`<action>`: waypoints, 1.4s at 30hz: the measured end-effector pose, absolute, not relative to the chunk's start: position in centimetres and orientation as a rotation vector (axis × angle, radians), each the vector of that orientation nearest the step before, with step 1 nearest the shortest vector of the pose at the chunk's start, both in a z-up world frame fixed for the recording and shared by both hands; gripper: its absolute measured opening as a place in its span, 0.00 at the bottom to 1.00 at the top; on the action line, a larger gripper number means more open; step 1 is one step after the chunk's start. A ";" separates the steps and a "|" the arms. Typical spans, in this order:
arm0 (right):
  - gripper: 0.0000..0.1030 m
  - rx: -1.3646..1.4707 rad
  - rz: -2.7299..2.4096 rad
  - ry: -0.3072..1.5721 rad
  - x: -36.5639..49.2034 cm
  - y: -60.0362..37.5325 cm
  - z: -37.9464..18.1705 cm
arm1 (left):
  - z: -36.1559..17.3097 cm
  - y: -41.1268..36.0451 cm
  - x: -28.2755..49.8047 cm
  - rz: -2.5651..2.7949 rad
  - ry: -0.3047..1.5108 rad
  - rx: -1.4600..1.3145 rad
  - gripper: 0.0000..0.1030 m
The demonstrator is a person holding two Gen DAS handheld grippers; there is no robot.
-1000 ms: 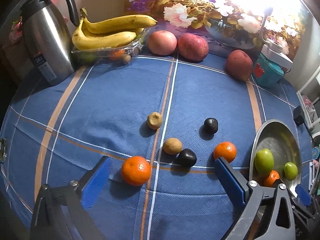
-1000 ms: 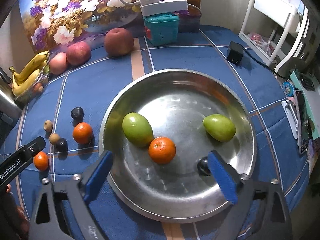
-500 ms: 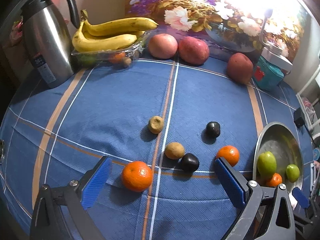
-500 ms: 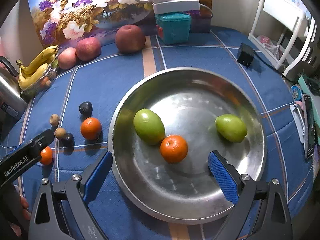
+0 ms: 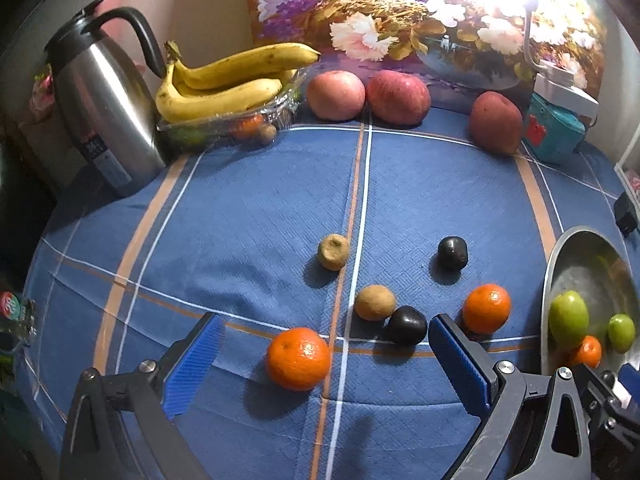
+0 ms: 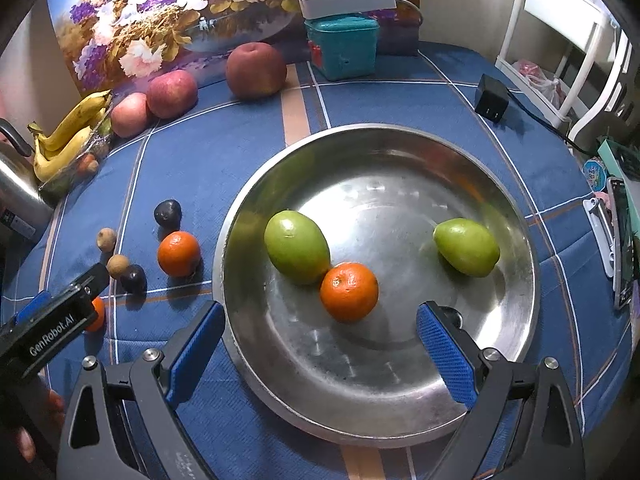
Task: Organize fruits
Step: 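Withdraw both open tools from the plate toward the loose fruits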
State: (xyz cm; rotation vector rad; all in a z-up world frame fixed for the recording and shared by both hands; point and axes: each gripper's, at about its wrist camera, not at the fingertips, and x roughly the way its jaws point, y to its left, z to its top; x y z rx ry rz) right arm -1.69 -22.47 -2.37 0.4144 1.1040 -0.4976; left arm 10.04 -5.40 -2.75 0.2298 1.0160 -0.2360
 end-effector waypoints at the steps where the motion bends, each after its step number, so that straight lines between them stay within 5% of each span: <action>1: 0.94 0.415 -0.498 1.108 -1.6 -22.5 -2.4 | -2.7 -5.3 10.0 -0.237 1.012 0.236 1.00; 42: 0.94 0.350 -0.301 1.154 7.8 -13.9 -0.5 | -0.1 6.6 14.6 -0.070 1.109 0.088 1.00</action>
